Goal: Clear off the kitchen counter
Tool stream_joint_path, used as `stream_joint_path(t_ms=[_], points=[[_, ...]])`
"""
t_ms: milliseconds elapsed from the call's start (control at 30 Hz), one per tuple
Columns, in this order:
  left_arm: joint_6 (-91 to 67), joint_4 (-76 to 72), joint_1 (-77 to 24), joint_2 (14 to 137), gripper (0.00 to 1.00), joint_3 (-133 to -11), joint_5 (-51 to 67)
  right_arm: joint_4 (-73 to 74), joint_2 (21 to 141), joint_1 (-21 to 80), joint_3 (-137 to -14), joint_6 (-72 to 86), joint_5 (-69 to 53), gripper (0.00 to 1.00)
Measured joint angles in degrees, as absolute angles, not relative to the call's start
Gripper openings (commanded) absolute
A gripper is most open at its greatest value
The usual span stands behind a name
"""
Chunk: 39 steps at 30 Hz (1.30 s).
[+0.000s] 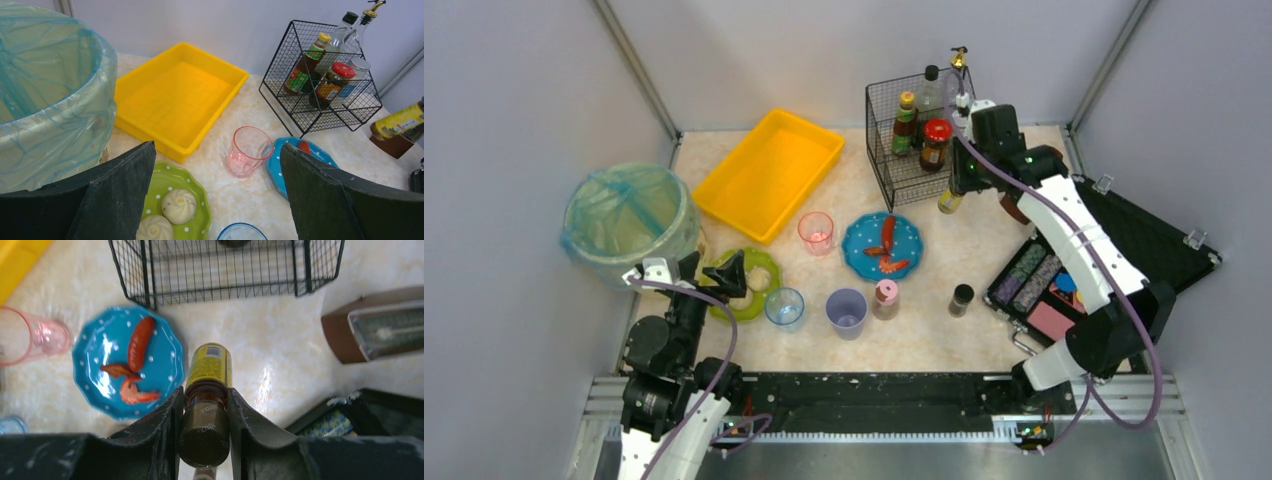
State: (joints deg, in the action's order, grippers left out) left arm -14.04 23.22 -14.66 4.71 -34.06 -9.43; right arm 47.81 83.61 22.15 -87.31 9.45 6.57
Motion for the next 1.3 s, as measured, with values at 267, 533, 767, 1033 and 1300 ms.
stream_joint_path(t_ms=[267,533,767,1033,1300], points=[[-14.04,23.22,-14.66,4.71,0.99,-34.06,-9.43,47.44,97.17,22.15,-107.79,6.83,6.31,0.0],[-14.04,23.22,-14.66,4.73,0.99,-34.06,-9.47,46.96,112.66,22.15,-129.43,5.17,5.52,0.0],[-14.04,23.2,-14.66,5.02,0.99,-34.06,-9.65,44.38,120.01,22.15,-135.87,4.21,4.25,0.0],[-14.02,23.22,-14.66,6.28,0.99,-34.06,-9.85,42.46,125.51,22.15,-134.65,3.99,3.09,0.0],[-14.02,23.22,-14.66,6.31,0.99,-34.06,-9.89,38.81,130.72,22.15,-133.4,2.94,4.1,0.07]])
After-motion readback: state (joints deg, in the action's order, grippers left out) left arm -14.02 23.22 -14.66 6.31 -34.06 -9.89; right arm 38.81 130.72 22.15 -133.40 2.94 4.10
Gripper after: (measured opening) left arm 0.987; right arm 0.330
